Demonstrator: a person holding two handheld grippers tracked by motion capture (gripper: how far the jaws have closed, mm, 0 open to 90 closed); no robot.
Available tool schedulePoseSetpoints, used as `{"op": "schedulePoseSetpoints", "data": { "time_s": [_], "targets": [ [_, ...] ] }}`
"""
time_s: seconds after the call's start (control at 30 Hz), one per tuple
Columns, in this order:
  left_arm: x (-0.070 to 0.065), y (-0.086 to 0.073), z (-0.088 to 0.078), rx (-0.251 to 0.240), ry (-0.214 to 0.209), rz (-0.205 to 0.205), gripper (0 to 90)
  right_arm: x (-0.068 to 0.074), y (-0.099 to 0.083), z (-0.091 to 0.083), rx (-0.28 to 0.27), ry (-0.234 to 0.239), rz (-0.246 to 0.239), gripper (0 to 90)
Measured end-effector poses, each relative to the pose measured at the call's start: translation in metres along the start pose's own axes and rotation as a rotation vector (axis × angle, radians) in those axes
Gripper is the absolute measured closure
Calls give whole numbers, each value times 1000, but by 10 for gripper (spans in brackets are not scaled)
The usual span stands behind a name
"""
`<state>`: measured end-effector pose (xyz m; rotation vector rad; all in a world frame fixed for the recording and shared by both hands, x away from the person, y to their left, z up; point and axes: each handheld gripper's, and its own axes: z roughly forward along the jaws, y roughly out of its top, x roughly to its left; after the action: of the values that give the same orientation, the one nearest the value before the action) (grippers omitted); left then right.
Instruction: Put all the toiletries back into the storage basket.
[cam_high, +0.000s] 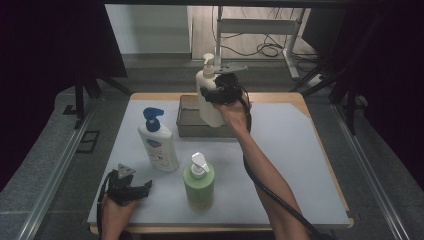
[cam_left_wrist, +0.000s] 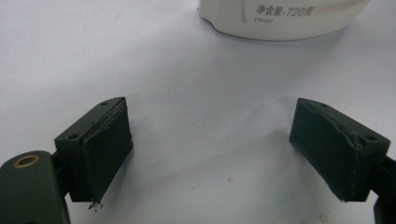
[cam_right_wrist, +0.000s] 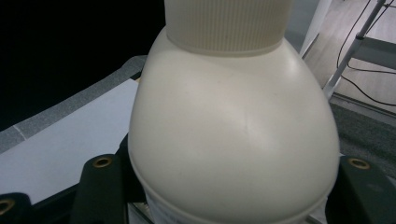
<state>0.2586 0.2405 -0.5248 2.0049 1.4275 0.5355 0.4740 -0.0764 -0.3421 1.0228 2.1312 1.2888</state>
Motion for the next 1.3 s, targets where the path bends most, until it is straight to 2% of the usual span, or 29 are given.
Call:
{"op": "schedulePoseSetpoints", "data": {
  "time_s": [0.27, 0.47, 0.7, 0.83, 1.0, 1.1, 1.3],
  "targets": [
    [0, 0, 0, 0, 0, 0, 122, 2, 6, 17, -4, -14, -17, 382],
    [0, 0, 0, 0, 0, -1, 122, 5, 12, 31, -2, -19, -48, 383],
    [0, 0, 0, 0, -1, -2, 122, 10, 13, 48, -6, -13, -38, 382],
    [0, 0, 0, 3, -1, 0, 122, 12, 10, 56, -9, -6, -29, 383],
    [0, 0, 0, 2, -1, 0, 122, 17, 1, 68, 2, -10, -59, 382],
    [0, 0, 0, 2, -1, 0, 122, 18, -6, 73, 15, -6, -54, 381],
    [0, 0, 0, 1, 0, 1, 122, 20, -15, 72, 33, 0, -35, 381]
  ]
}}
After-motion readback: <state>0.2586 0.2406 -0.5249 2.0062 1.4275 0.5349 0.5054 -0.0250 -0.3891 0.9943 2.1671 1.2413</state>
